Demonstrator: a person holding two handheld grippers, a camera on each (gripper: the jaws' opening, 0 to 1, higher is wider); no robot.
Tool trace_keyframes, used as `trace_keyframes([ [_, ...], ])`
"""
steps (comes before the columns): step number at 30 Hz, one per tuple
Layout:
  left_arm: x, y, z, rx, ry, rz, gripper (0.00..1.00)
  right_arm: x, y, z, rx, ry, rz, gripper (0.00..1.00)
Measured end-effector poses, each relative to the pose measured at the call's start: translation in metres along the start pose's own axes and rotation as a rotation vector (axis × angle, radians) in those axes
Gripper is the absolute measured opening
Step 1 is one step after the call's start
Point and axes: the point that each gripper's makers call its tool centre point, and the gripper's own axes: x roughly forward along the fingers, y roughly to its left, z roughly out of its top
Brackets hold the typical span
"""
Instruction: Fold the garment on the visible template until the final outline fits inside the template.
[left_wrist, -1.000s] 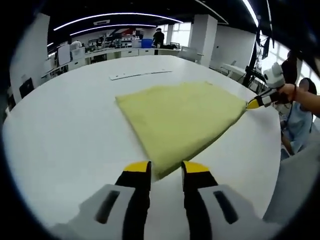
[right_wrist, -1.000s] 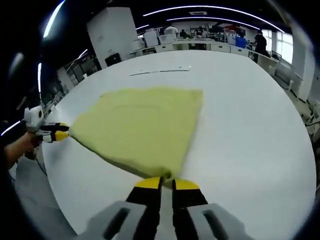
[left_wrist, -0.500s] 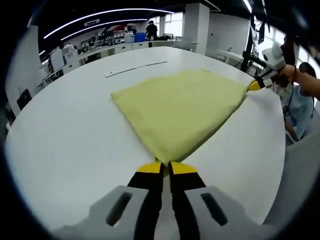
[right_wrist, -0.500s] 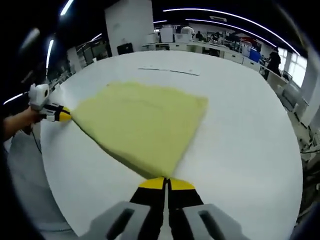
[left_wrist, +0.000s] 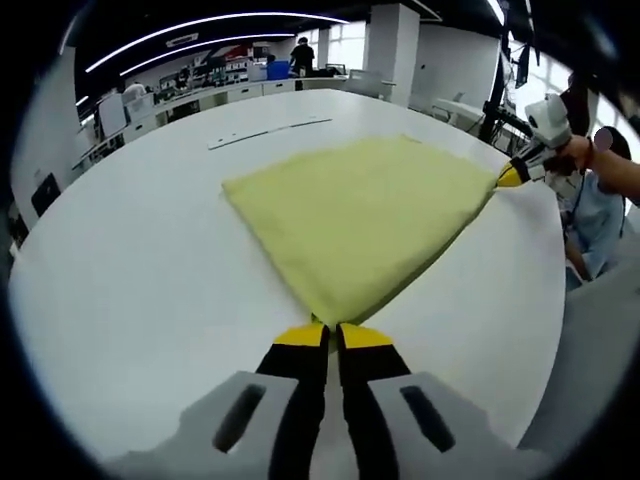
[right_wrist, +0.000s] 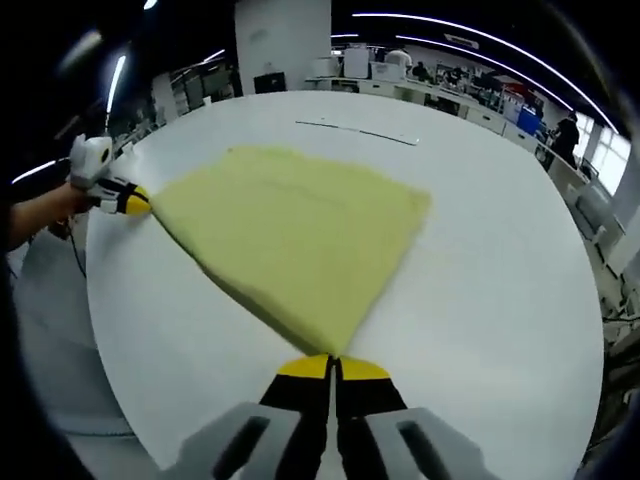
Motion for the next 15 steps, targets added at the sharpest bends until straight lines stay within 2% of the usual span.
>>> trace_keyframes([
  [10,-0.01,-0.014,-0.012,-0.007,0.002,-0.006,0.01,-0.006,0.002,-0.016,0.029,0.016,-0.006,0.0],
  [13,-0.013,-0.016,-0.016,-0.02,-0.005,0.0,0.01,-0.007,-0.002,-0.029,0.029,0.047,-0.027,0.0],
  [15,-0.013,-0.016,-0.014,-0.03,-0.011,0.002,0.01,-0.011,-0.001,-0.027,0.064,0.024,-0.019,0.0],
])
